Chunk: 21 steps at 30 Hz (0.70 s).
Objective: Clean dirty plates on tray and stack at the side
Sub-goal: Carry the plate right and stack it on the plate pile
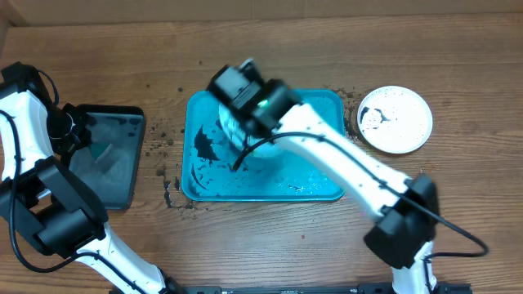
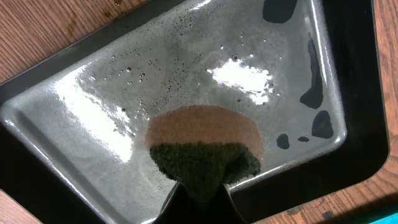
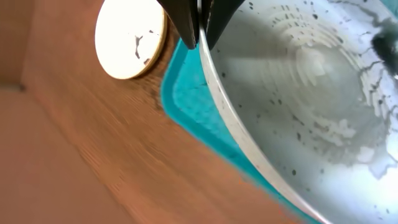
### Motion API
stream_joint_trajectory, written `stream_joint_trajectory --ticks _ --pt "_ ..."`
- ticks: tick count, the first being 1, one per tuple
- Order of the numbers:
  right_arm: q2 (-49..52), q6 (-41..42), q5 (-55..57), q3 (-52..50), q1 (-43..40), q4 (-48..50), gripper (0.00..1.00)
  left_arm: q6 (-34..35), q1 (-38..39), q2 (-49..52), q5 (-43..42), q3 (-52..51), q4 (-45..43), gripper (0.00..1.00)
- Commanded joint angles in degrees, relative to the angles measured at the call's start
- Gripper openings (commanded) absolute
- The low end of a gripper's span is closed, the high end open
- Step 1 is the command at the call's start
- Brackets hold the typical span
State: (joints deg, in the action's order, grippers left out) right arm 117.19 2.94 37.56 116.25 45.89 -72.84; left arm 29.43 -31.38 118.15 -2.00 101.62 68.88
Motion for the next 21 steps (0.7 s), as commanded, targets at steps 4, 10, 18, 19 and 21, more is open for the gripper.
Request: stream_joint_trajectory --ticks 4,10,18,19,21 --pt "-14.82 6.32 -10.51 3.80 -16.98 -0.31 0.04 -2.93 0.17 -0.07 -1.03 0.02 0.31 0.04" --pt "-13.86 10.21 -27.19 2.38 -42.93 -8.57 0.04 -2.84 0.22 -0.07 -1.05 0.02 0.04 0.04" --pt "-10.25 14.03 -43.56 -13.90 -61.37 -3.34 0.04 -2.84 0.28 -0.07 -1.05 0.02 -0.17 0.04" --pt "-10.21 14.03 -45.38 -17.07 -62.38 -1.18 0.04 -2.84 0.28 -0.07 -1.05 0.02 -0.22 0.04" --pt "-10.21 14.03 -47.43 -22.45 -63.52 2.84 0.04 -2.84 0.28 -0.07 -1.05 0.02 -0.31 0.04"
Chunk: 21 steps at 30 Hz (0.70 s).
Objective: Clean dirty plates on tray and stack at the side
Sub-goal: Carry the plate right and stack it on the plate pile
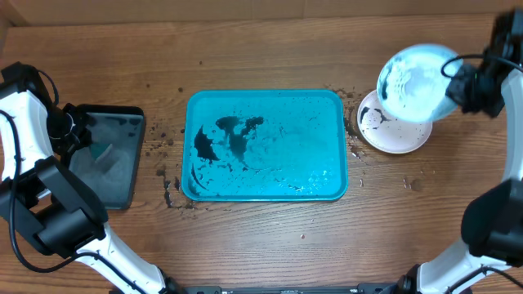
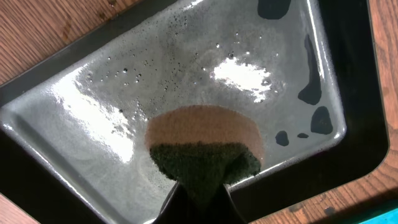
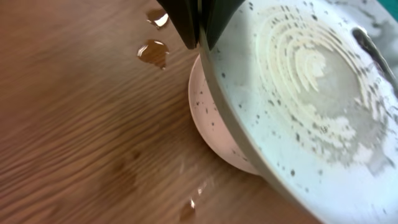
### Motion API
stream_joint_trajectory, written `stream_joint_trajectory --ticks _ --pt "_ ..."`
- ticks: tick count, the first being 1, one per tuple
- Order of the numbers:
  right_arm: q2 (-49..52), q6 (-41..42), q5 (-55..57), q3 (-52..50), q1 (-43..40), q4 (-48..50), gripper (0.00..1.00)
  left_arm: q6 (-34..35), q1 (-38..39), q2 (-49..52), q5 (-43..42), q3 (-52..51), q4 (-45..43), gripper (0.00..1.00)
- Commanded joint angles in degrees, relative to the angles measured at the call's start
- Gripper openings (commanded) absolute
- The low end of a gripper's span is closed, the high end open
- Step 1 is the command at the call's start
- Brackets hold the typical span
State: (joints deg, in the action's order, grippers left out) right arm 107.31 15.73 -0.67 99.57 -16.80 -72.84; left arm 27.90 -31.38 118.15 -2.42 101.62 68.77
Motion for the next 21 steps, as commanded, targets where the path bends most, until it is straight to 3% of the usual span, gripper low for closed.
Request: stream_joint_trajectory --ticks 1,5,8,10,11,13,21 --pt "-0.33 1.27 -9.35 -8.57 -1.22 5.20 0.04 -1.31 0.28 -0.07 -0.63 0.02 -0.20 0.04" --pt "-0.33 1.29 -9.33 -15.56 -1.33 11.91 0.04 -1.31 0.28 -0.07 -0.61 0.02 -0.22 0.04" --pt "-0.33 1.29 -9.55 -17.03 -1.18 13.29 0.13 -1.31 0.28 -0.07 -0.63 0.02 -0.44 0.04" --pt "-0.44 2.29 -9.97 -16.76 -1.18 12.92 0.26 -1.31 0.31 -0.07 -0.63 0.02 -0.48 0.04" --pt "-0.48 2.78 -10.67 -15.76 -1.18 11.91 0.38 -1.31 0.31 -0.07 -0.61 0.02 -0.50 0.04" --pt "-0.66 2.71 -12.20 -14.25 -1.18 10.58 0.46 -1.33 0.28 -0.07 -0.59 0.02 -0.70 0.04" --pt "-4.96 -1.38 -24.30 -9.49 1.20 7.56 0.53 -1.36 0.26 0.11 0.52 -0.07 -5.18 0.04"
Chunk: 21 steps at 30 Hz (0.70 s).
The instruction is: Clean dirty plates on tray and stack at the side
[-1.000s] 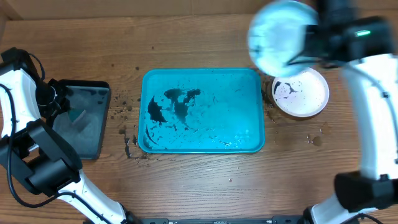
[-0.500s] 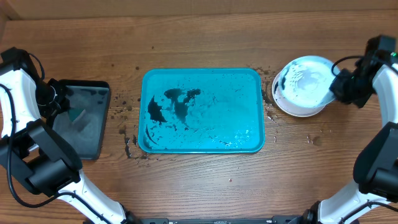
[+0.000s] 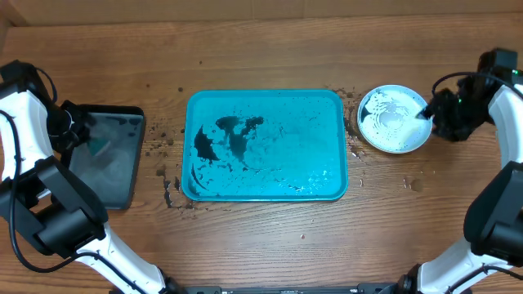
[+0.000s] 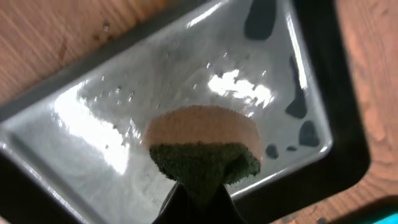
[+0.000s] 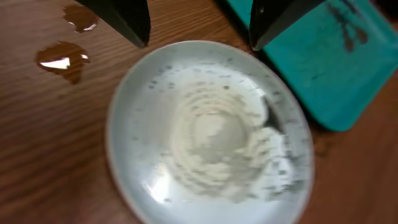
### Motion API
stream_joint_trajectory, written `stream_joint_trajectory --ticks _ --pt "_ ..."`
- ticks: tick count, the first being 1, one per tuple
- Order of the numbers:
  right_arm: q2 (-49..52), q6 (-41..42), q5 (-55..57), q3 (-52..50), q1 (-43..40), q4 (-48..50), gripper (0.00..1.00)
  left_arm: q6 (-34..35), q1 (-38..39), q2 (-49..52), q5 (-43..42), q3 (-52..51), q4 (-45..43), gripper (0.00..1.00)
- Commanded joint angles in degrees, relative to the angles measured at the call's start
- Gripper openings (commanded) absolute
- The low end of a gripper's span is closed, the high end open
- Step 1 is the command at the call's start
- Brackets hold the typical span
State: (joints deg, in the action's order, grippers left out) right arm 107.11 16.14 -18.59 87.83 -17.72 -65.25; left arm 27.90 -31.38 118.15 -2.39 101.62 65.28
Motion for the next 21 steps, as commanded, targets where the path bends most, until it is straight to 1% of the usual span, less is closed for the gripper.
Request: stream_joint_trajectory --ticks 1,4,6,8,10,13,14,15,18,21 --pt "-5.70 -1.77 -6.38 2.25 3.04 -0.15 0.53 -1.33 0.26 0.26 0.94 -0.15 -2.45 0.04" --pt "-8.61 -1.73 -6.34 2.25 6.16 0.04 0.55 -1.31 0.26 1.14 1.27 -0.39 -3.13 0.04" --pt "-10.95 -1.27 -5.90 2.25 8.68 1.14 0.60 -1.31 0.46 2.08 0.83 -0.46 -2.71 0.04" --pt "-12.90 -1.31 -5.90 2.25 10.69 2.54 0.68 -1.31 0.63 3.26 0.85 -0.68 -2.29 0.06" --pt "-14.67 -1.31 -5.90 2.25 12.35 4.20 0.69 -1.31 0.66 4.26 0.74 -0.76 -1.77 0.15" --pt "-16.94 -1.33 -5.88 2.32 14.05 5.81 0.73 -1.36 0.63 5.22 0.74 -0.79 -1.03 0.34" --pt "-17.68 -1.36 -5.90 2.32 14.43 6.23 0.74 -1.36 0.61 5.29 0.72 -0.79 -0.96 0.38" --pt "-18.14 -1.38 -5.88 2.32 14.60 6.49 0.76 -1.33 0.63 5.29 0.68 -0.79 -0.98 0.42" --pt "-20.04 -1.38 -4.50 2.32 14.82 6.64 0.84 -1.31 0.63 4.87 -0.24 -0.70 -1.07 0.47" --pt "-21.97 -1.40 -3.96 2.32 14.82 6.16 0.88 -1.33 0.63 4.11 -0.92 -0.44 -0.81 0.52"
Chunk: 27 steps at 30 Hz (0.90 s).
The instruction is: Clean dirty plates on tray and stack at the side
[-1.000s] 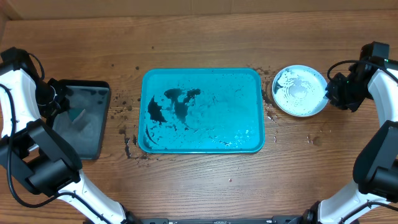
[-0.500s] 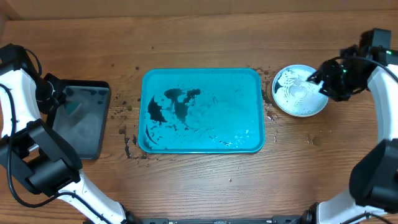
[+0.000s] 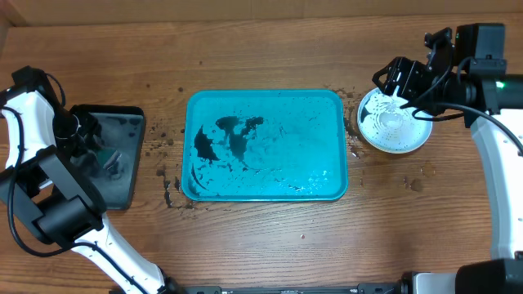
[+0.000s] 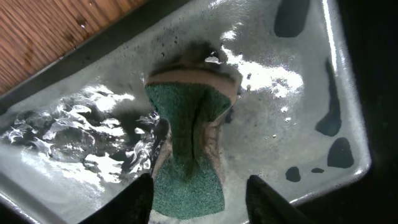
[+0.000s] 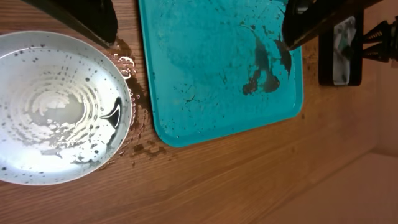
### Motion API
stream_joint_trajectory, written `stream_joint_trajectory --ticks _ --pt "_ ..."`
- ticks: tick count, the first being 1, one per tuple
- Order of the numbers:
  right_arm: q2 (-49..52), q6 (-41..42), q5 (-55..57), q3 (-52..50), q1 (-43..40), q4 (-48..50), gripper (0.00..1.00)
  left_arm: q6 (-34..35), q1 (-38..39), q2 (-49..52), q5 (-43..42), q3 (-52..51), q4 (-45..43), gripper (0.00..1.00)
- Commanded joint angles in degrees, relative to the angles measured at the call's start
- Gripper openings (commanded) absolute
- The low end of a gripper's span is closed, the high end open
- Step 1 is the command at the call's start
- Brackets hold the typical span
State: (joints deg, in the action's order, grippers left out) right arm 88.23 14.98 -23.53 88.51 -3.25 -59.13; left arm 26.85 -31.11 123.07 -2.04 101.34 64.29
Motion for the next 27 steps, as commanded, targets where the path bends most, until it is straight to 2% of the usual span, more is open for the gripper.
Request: stream_joint_trajectory --ticks 1,4,7,10,16,20,24,27 --pt "-3.82 -0.22 0.98 1.64 0.35 0.00 0.88 -0.52 0.17 -1.29 -2.05 0.00 0.50 0.54" --pt "-6.67 -0.63 2.75 1.64 0.35 -0.33 1.00 -4.42 -0.50 -3.50 -6.82 1.09 1.53 0.58" --pt "-9.90 -0.90 4.92 1.64 0.35 -1.55 1.00 -8.07 -0.90 -7.72 -11.15 1.20 1.55 0.64" --pt "-13.29 -0.85 6.86 1.62 0.35 -3.37 1.00 -10.27 -0.90 -13.44 -11.56 1.20 2.62 0.66" --pt "-19.85 -0.04 12.35 1.60 0.35 -7.50 1.00 -12.52 0.76 -25.24 -10.82 1.14 7.19 0.67" --pt "-24.83 -3.65 12.59 1.46 0.35 -11.32 1.00 -14.40 3.06 -32.44 -10.91 -0.22 11.41 0.67" --pt "-30.60 -5.66 12.61 -3.13 0.35 -11.39 1.00 -14.69 6.38 -40.70 -10.88 -7.34 10.71 0.68" --pt "-36.04 -6.27 13.77 -10.71 0.35 -7.98 1.00 -14.43 9.05 -50.47 -10.88 -17.49 5.90 0.68"
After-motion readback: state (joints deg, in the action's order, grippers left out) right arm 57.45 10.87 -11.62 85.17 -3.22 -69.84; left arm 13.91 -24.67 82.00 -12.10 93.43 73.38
